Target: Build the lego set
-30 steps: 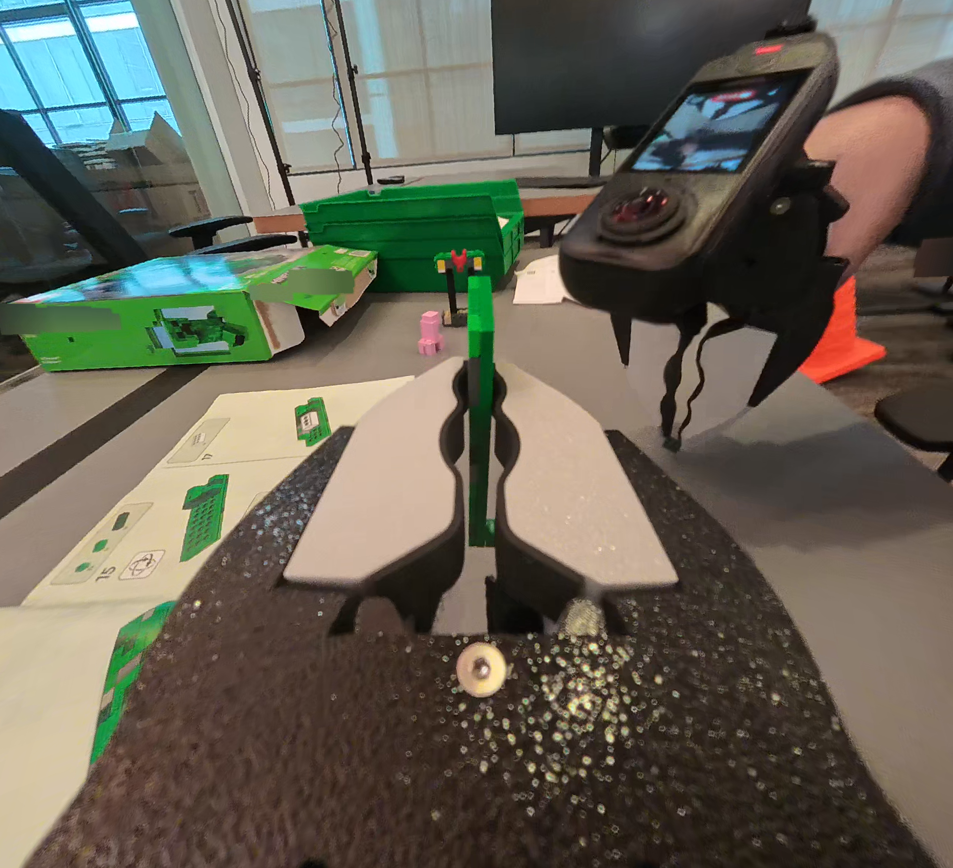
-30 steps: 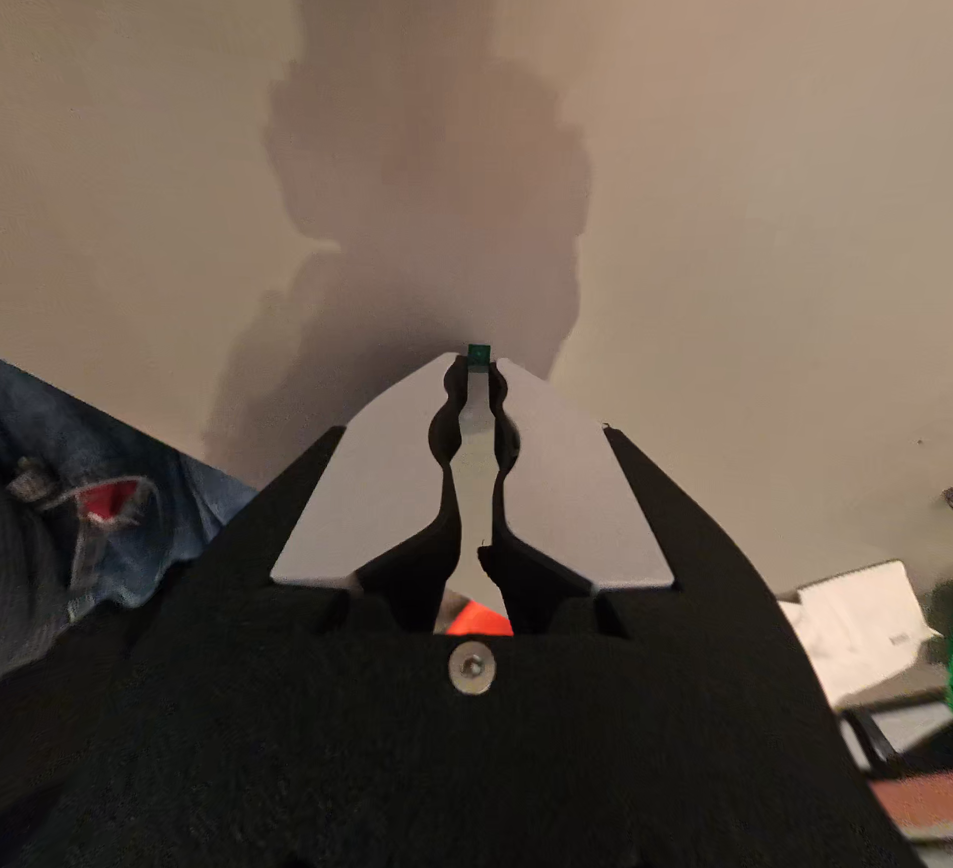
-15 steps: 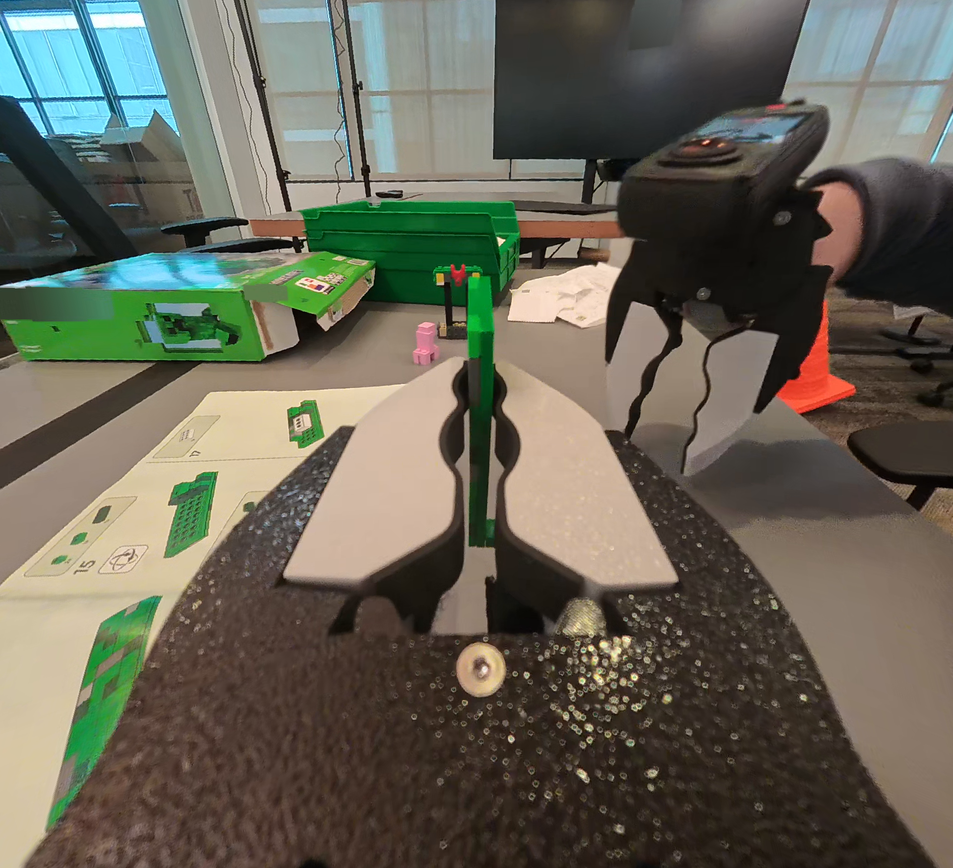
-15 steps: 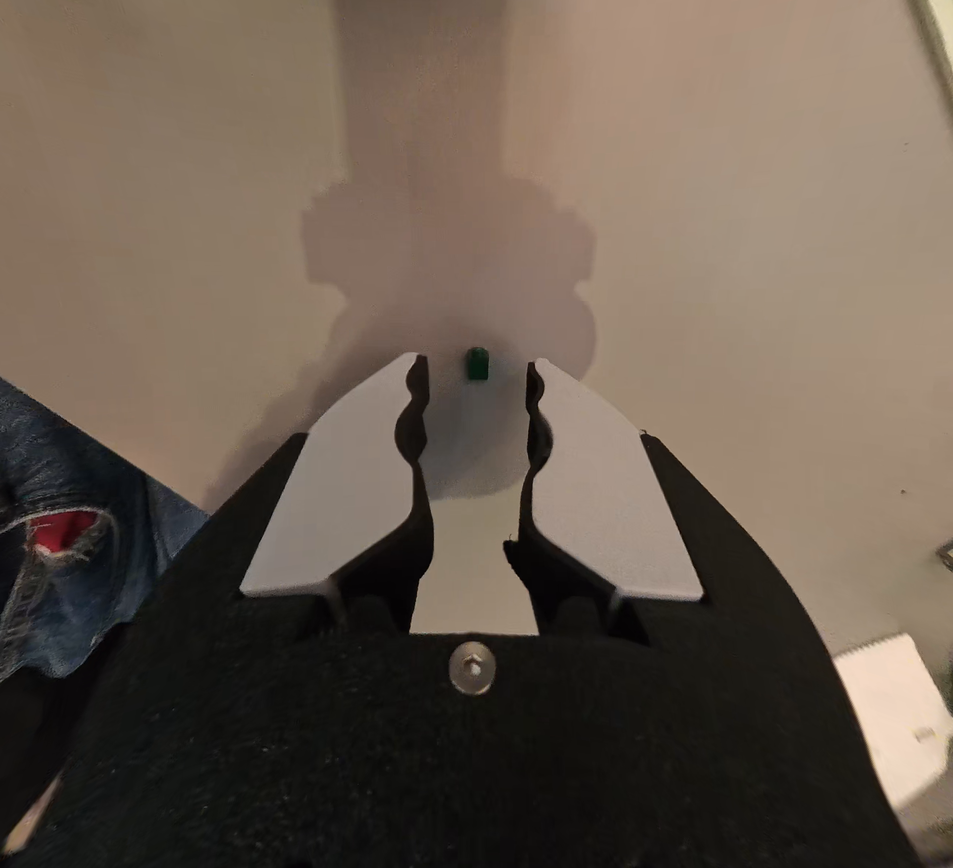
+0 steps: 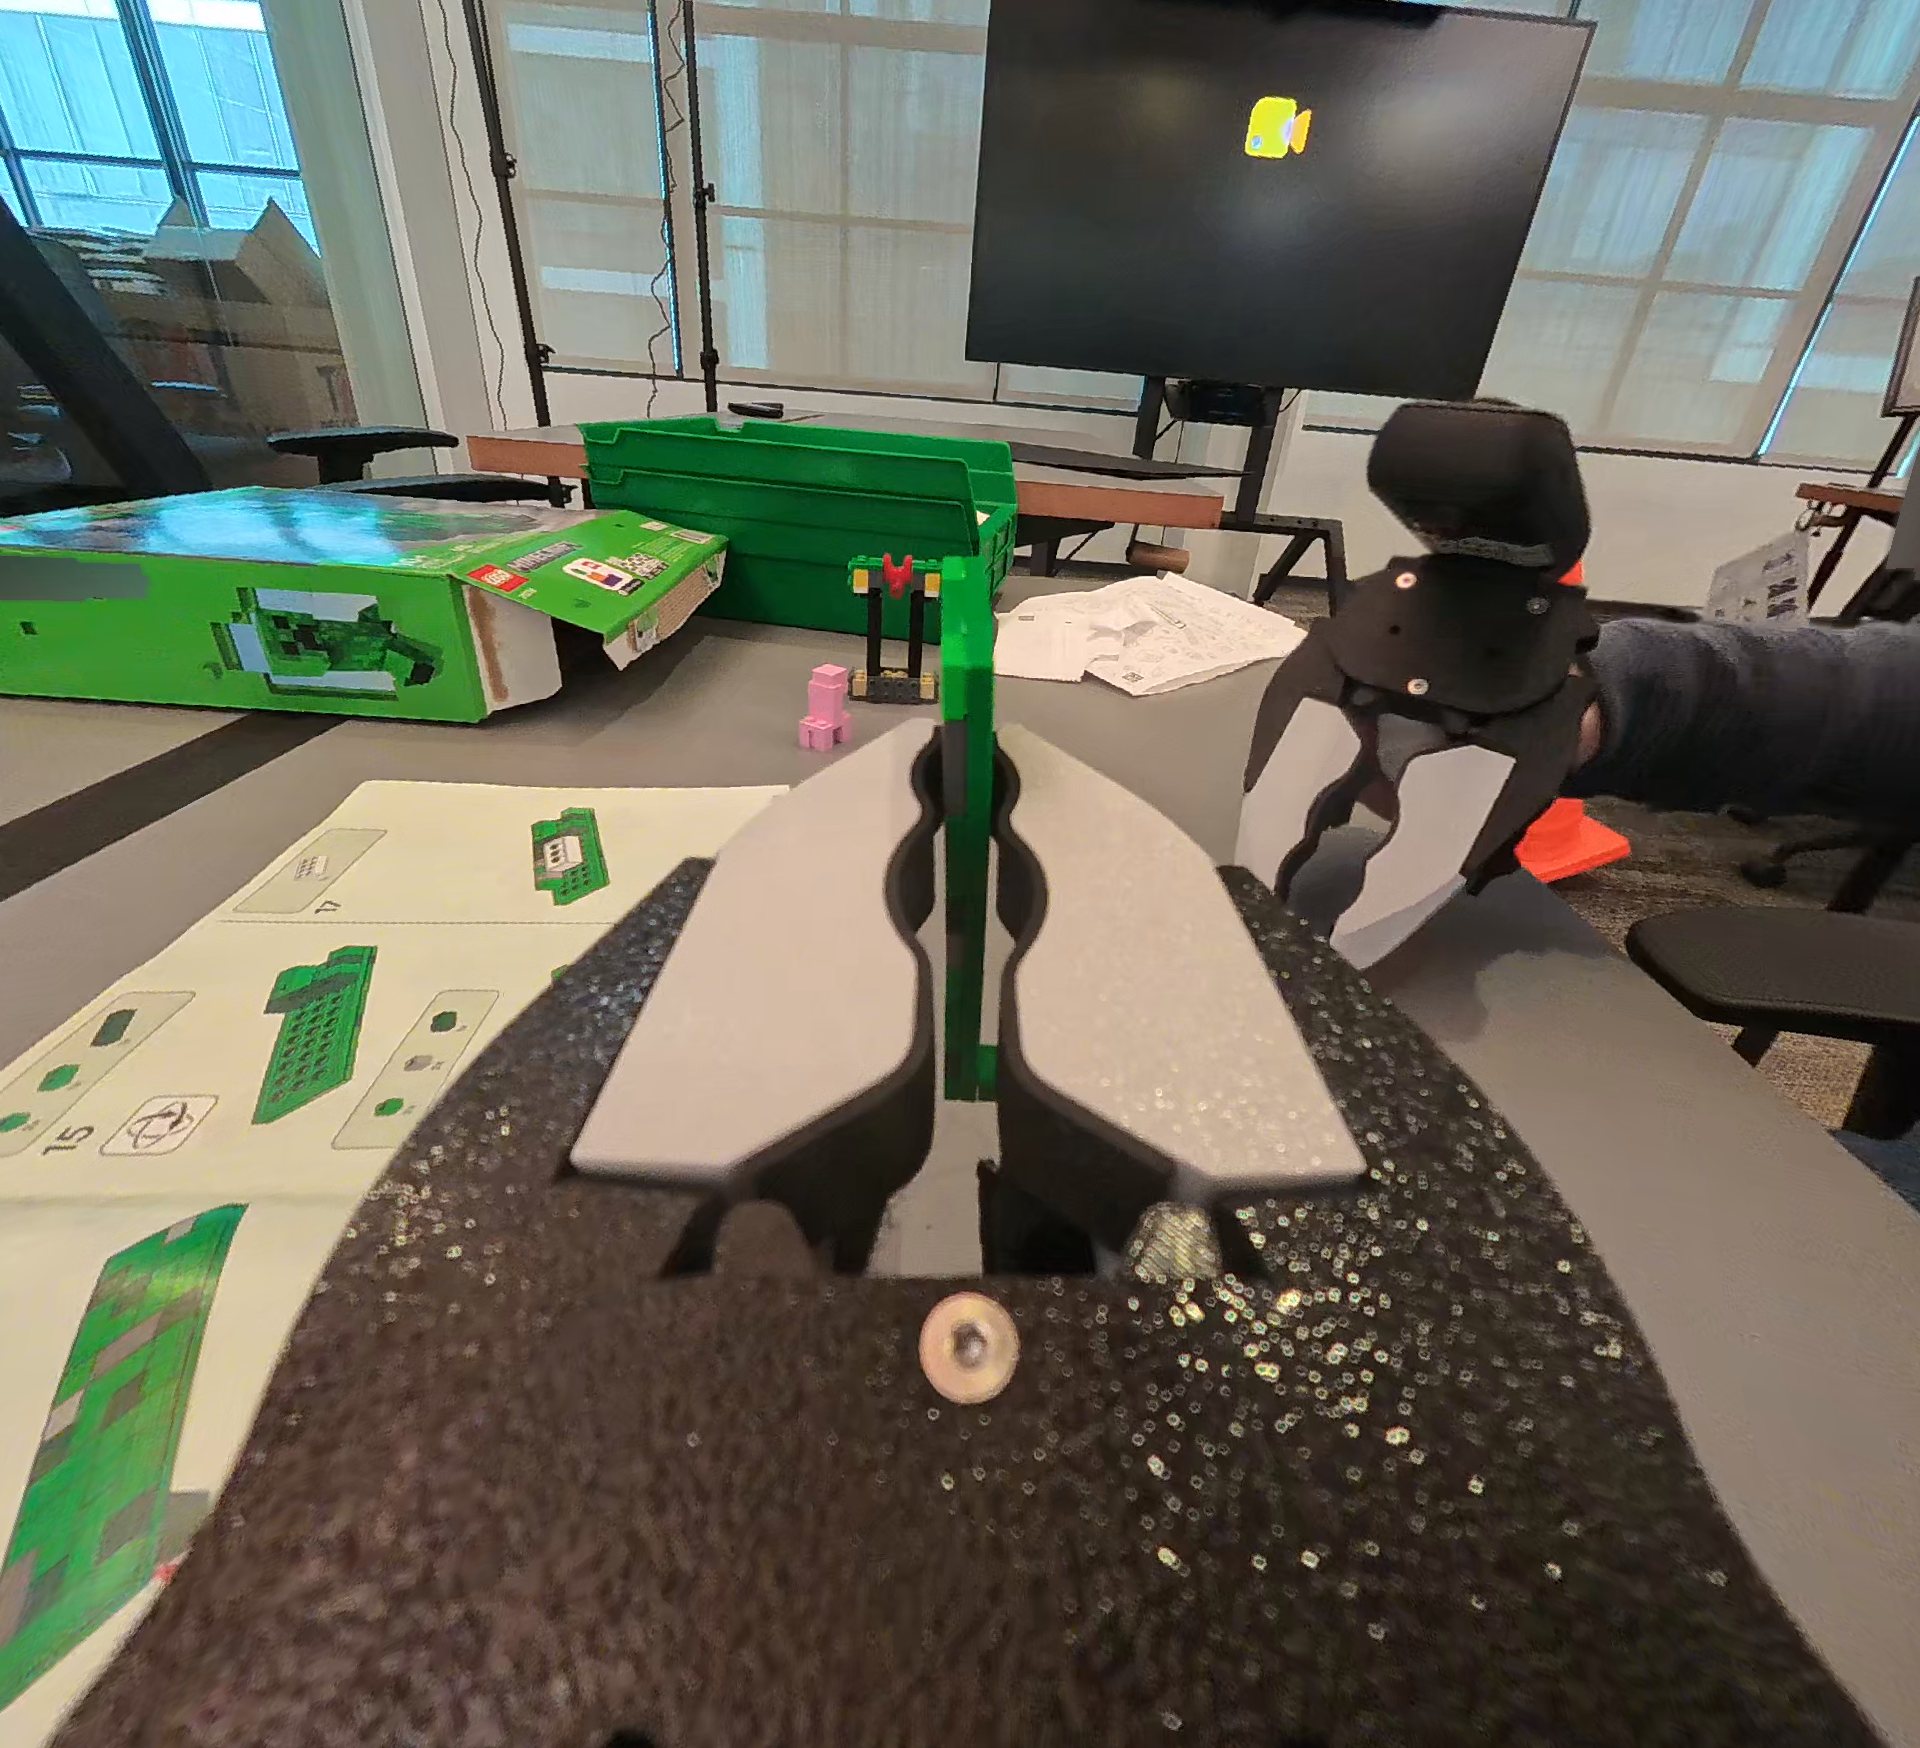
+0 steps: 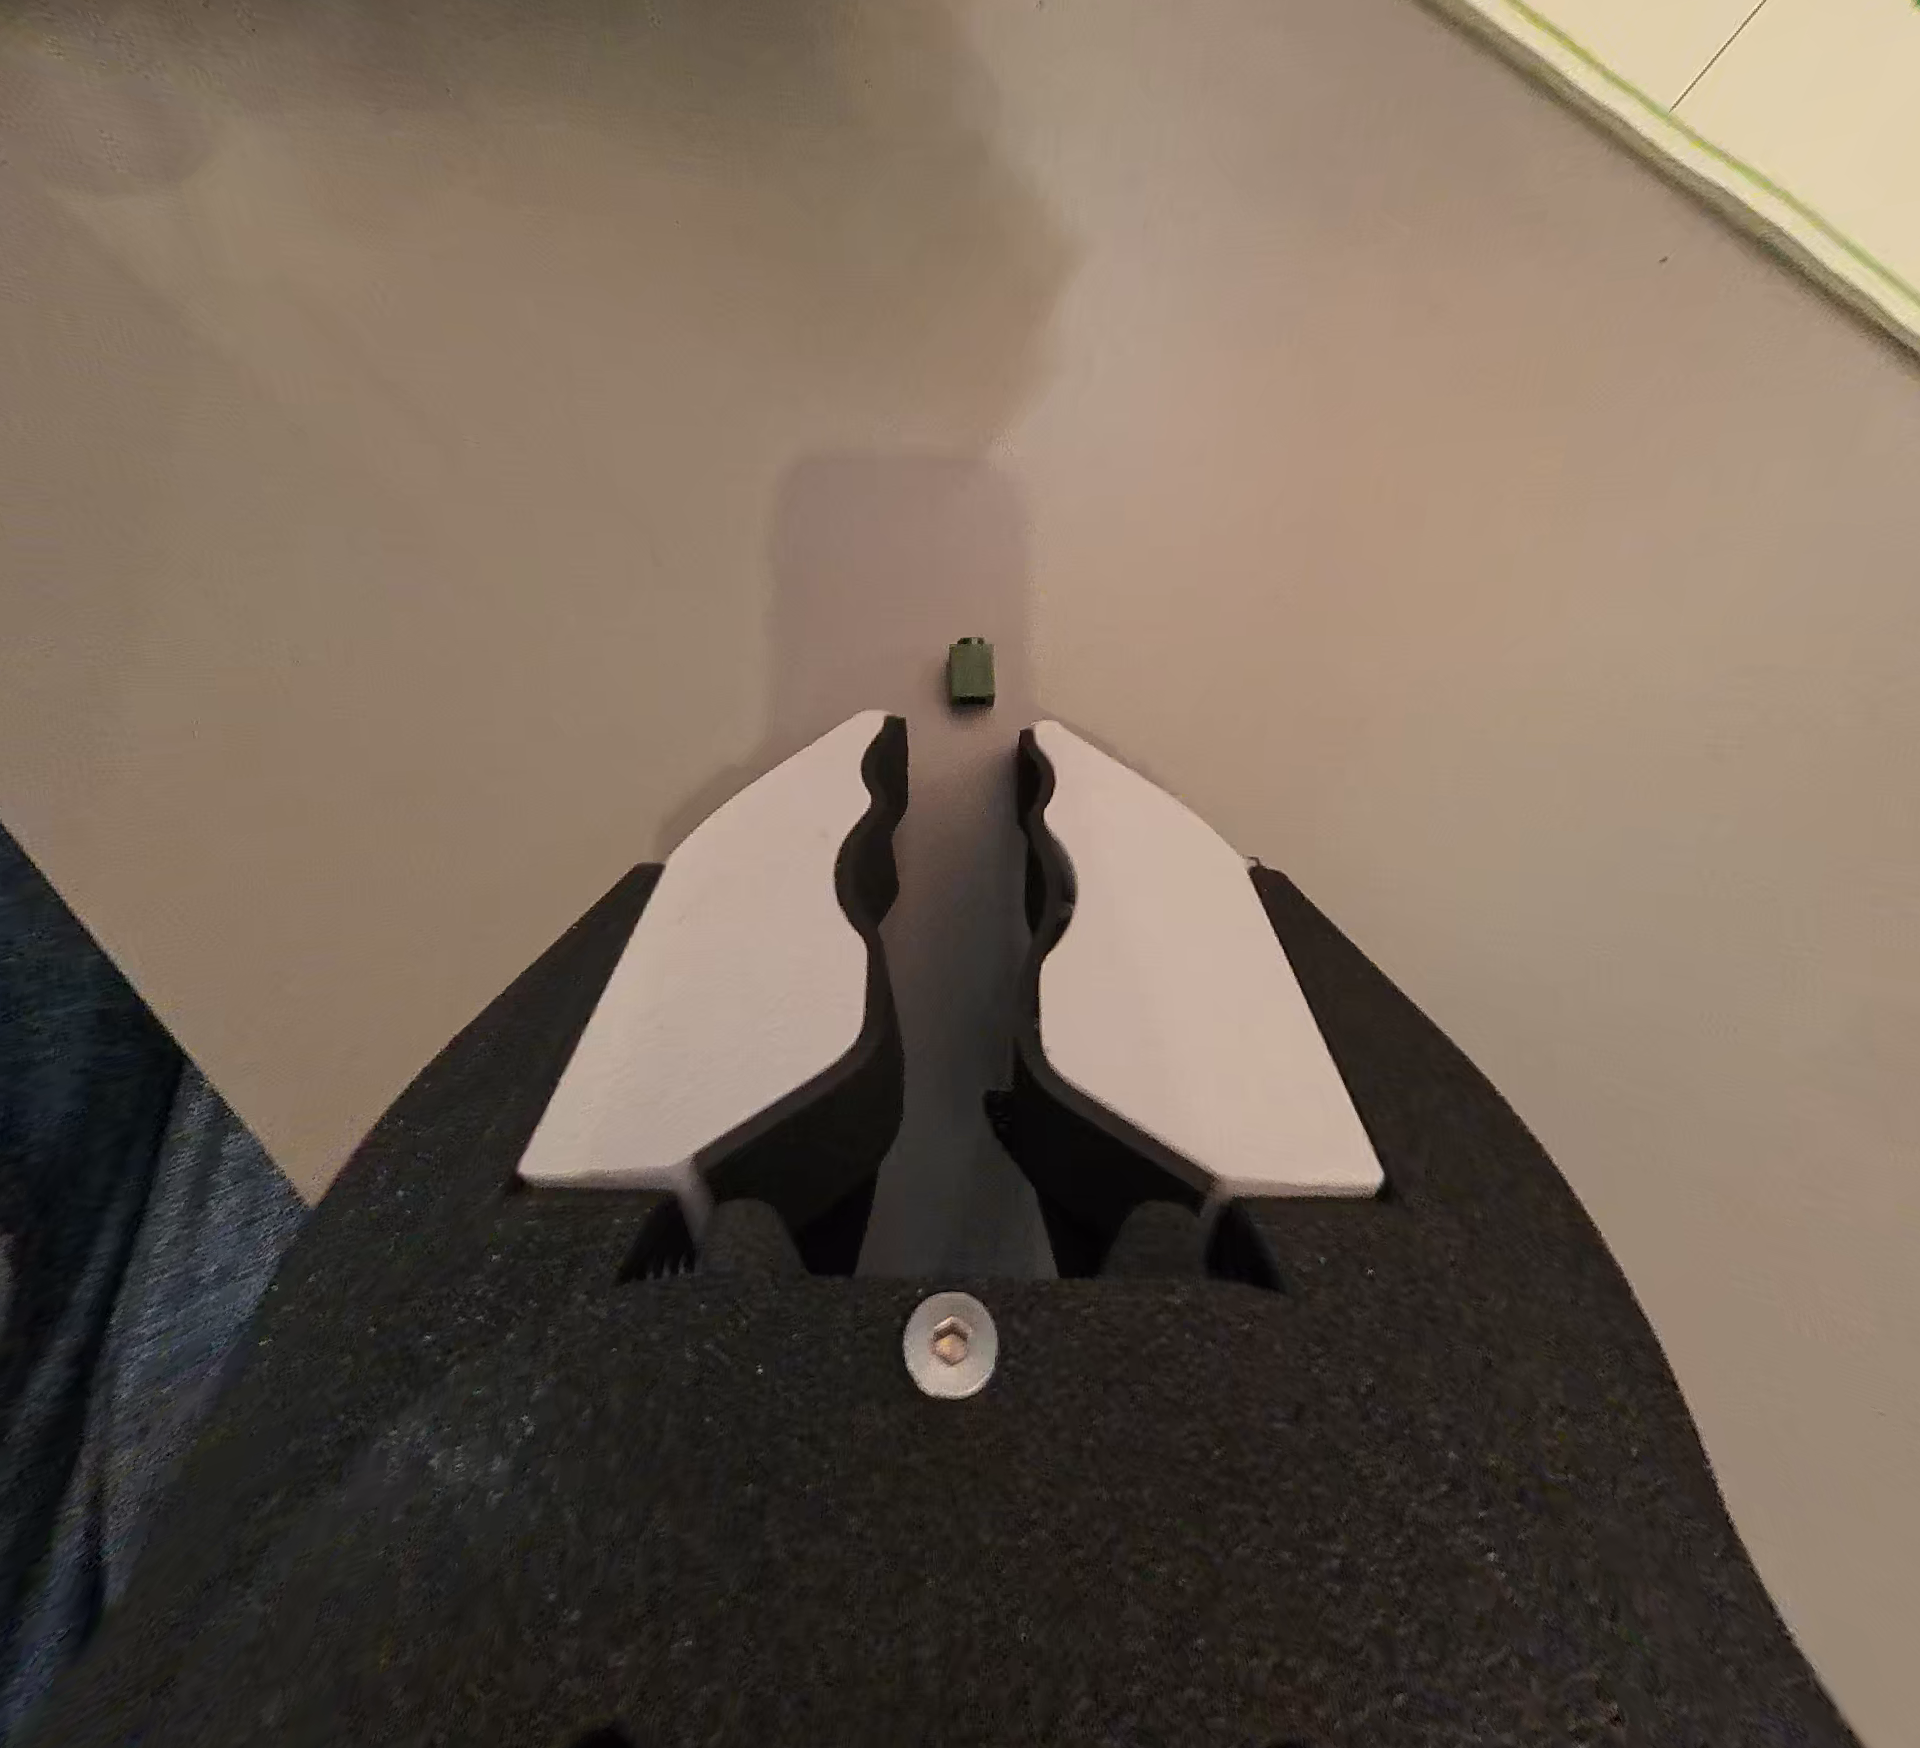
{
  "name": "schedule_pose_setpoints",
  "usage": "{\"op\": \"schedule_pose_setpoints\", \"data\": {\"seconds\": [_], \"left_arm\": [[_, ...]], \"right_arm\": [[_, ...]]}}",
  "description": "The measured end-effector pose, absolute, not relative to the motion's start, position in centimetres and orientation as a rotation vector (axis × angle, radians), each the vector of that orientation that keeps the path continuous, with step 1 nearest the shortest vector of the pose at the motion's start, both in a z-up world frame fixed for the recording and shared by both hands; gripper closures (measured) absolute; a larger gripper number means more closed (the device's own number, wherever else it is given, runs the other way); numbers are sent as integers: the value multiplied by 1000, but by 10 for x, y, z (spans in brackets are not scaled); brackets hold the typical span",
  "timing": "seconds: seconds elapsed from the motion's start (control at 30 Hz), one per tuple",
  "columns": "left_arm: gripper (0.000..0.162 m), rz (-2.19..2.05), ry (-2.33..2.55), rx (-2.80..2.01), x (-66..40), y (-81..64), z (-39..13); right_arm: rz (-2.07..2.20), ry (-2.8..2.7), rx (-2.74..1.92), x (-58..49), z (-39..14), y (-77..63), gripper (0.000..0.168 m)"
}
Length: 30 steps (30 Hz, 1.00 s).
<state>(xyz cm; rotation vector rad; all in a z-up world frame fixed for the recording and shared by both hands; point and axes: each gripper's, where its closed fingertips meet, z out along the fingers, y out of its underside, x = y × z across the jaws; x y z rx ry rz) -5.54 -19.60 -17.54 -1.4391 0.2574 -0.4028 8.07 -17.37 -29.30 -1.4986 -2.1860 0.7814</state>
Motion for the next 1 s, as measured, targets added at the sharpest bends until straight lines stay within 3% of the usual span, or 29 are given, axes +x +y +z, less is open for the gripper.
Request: {"op": "schedule_pose_setpoints", "data": {"seconds": [0.1, 0.2, 1.0], "left_arm": [[156, -406, 265, -1446, -53, -195, -177], [156, -405, 263, -1449, -52, -194, -178], [156, -405, 223, -1478, -49, -187, -183]], "right_arm": [[821, -2163, -1485, 76, -294, -175, 152], [842, -2155, -1486, 73, -295, -174, 168], [866, -1975, -1533, 61, -291, -169, 156]]}}
